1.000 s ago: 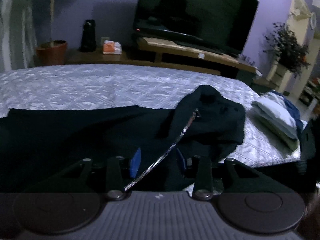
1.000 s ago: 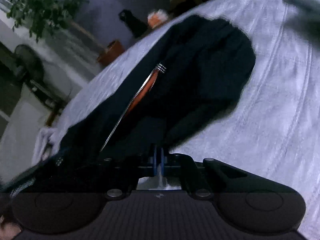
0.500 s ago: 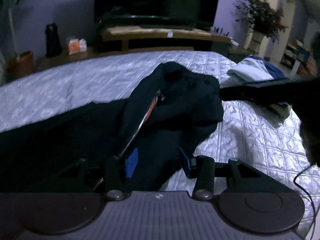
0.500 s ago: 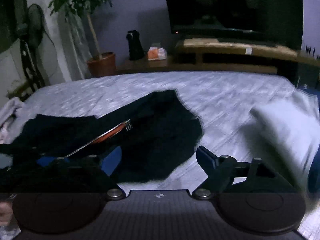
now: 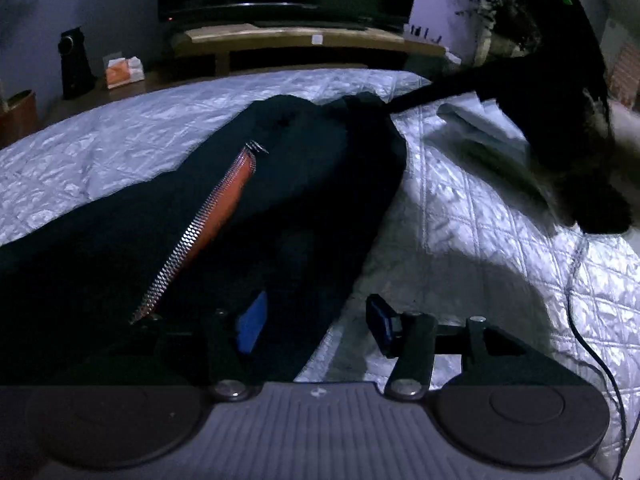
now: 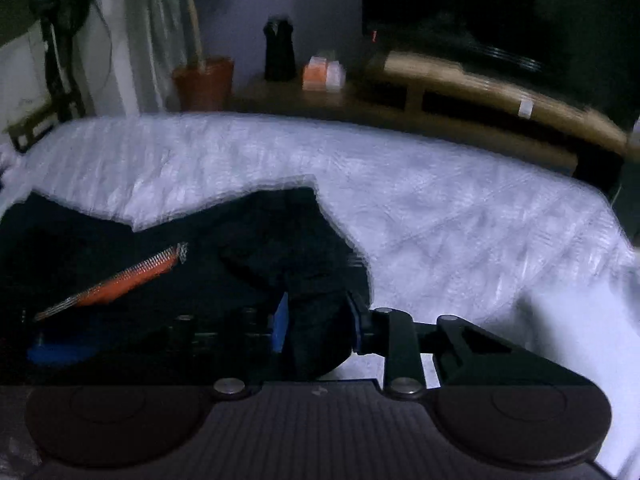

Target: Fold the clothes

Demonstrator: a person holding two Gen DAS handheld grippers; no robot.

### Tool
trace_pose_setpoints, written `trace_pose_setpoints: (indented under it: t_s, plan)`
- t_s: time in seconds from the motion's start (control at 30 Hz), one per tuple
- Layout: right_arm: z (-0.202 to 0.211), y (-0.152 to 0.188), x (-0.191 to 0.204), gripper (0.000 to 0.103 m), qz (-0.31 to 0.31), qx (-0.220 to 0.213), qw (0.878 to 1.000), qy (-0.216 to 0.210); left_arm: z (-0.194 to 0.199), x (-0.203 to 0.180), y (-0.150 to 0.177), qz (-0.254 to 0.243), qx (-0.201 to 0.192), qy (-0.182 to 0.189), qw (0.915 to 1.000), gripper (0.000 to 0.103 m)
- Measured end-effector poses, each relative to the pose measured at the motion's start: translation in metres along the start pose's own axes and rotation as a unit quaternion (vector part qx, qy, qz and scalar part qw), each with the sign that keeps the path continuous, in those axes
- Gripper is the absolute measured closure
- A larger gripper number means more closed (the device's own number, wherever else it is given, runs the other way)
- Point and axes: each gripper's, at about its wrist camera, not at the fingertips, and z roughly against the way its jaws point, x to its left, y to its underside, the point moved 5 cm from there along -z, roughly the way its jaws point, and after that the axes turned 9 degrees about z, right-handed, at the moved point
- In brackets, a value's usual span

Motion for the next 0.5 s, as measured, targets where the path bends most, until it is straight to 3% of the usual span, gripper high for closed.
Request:
trace_pose_setpoints:
  t_s: [0.1, 0.2, 0.3, 0.33, 0.4, 0.43, 0.5]
  plan:
    - [-0.003, -0.022, 0.002, 0.067, 0.03, -0.048, 0.998, 0.002, 0.005, 0.0, 0.003, 0.002, 0.0, 0.003, 1.0, 0.05]
    - [-0.023, -0.028, 0.013, 0.065, 0.075, -0.043, 0.996, 0.015, 0.009, 0.0, 0.006, 0.005, -0.001, 0.006, 1.0, 0.05]
    - [-0.05, -0.016, 0.016, 0.057, 0.097, 0.038, 0.994, 0.028, 0.015, 0.002, 0.009, 0.004, -0.001, 0.008, 1.0, 0.05]
    - [-0.049, -0.014, 0.012, 0.055, 0.081, 0.048, 0.995, 0.025, 0.016, 0.002, 0.01, 0.0, -0.002, 0.006, 1.0, 0.05]
    - [-0.042, -0.008, 0.002, 0.031, 0.056, 0.067, 0.996, 0.034, 0.015, 0.003, 0.007, -0.01, -0.002, 0.001, 1.0, 0.05]
    - [-0.037, -0.005, -0.004, 0.025, 0.047, 0.076, 0.995, 0.044, 0.017, 0.003, 0.007, -0.012, -0.001, 0.001, 0.9999, 0.05]
    - [-0.023, 0.002, -0.016, 0.023, 0.035, 0.082, 0.994, 0.057, 0.021, 0.004, 0.009, -0.016, 0.001, 0.0, 0.9999, 0.048]
